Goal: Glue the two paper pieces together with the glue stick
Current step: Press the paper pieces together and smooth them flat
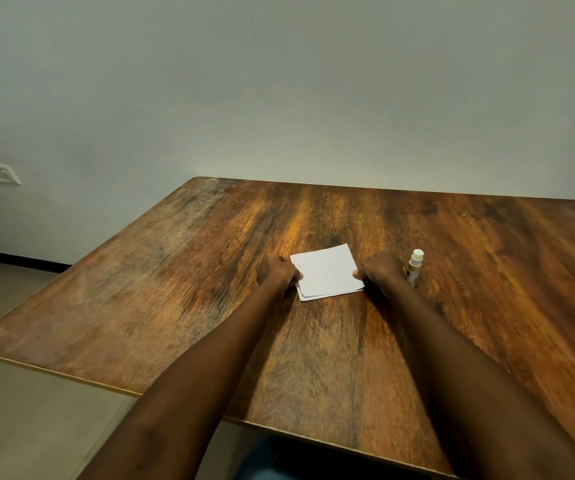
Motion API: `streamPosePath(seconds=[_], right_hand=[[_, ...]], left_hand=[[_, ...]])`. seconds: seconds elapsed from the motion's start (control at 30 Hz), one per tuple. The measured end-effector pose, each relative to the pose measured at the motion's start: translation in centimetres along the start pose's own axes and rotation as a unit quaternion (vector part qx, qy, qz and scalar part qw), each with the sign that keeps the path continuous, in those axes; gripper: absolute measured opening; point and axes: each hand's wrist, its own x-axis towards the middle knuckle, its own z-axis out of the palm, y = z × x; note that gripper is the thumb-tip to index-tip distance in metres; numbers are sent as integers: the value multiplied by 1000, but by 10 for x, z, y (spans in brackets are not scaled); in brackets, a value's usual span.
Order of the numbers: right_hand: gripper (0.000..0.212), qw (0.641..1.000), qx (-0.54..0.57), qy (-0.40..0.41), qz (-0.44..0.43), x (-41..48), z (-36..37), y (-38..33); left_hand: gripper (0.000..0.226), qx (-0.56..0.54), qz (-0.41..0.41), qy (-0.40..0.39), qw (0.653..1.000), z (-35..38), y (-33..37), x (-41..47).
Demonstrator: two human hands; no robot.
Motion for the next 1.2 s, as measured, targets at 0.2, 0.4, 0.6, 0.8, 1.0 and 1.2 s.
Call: streamPosePath(seconds=[0.2, 0.4, 0.6, 0.8, 1.0, 1.2], right_hand=[[20, 1000, -2, -5, -7, 2, 1, 1], [22, 1000, -9, -13, -4, -1, 0, 0], [26, 1000, -11, -18, -3, -2, 1, 1], [29, 1000, -7, -14, 1, -1, 1, 0], [28, 1000, -17, -17, -4, -2, 2, 1], [27, 999, -30, -9, -5, -1, 3, 1]], left_hand=[[19, -1, -3, 5, 1000, 1, 1, 0], [16, 2, -7, 2, 1000, 1, 0, 0], [17, 1, -8, -5, 1000, 1, -1, 0], [14, 2, -3, 5, 1000, 2, -2, 3], [17, 11, 0, 8, 1000, 3, -2, 2], [18, 28, 3, 11, 1000, 4, -3, 0]])
